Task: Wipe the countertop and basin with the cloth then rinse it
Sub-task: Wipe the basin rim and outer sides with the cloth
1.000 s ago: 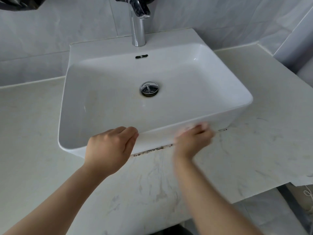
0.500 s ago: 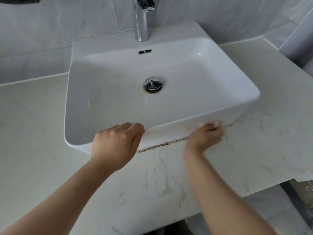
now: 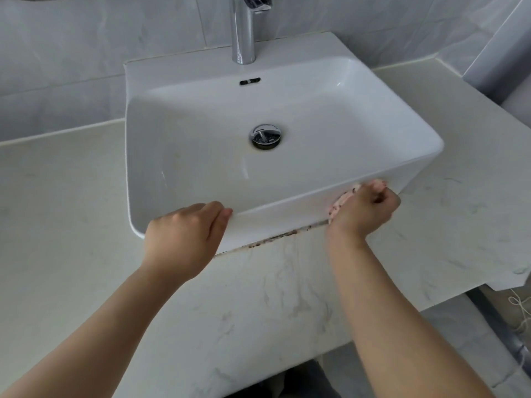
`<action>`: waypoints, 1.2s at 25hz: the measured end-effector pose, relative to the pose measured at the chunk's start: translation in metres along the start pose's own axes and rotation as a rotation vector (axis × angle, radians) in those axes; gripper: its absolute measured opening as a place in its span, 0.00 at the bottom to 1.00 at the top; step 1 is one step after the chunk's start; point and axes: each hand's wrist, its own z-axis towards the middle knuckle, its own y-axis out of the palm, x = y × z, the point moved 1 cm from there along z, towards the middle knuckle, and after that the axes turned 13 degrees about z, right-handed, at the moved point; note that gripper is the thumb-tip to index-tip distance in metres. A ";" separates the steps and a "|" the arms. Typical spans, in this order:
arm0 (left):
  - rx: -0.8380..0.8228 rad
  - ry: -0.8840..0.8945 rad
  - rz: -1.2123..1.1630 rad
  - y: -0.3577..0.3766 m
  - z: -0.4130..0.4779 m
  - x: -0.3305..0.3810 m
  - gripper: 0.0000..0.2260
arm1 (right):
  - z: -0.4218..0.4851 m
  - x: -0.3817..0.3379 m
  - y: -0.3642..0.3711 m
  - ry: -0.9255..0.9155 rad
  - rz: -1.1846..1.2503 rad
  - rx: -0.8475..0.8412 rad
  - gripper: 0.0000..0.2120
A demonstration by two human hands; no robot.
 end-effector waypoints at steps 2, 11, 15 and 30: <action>0.014 0.013 0.007 0.002 0.000 0.001 0.20 | -0.032 0.002 -0.002 0.030 0.034 -0.134 0.06; 0.021 0.027 0.019 0.001 0.002 0.002 0.18 | -0.008 -0.005 0.007 -0.056 0.014 -0.226 0.14; 0.031 0.029 0.027 -0.001 0.003 0.004 0.18 | -0.045 0.014 -0.005 -0.066 -0.142 -0.385 0.11; -0.242 0.073 -0.038 0.004 0.059 0.087 0.16 | 0.006 0.007 -0.027 0.192 -0.337 -0.338 0.15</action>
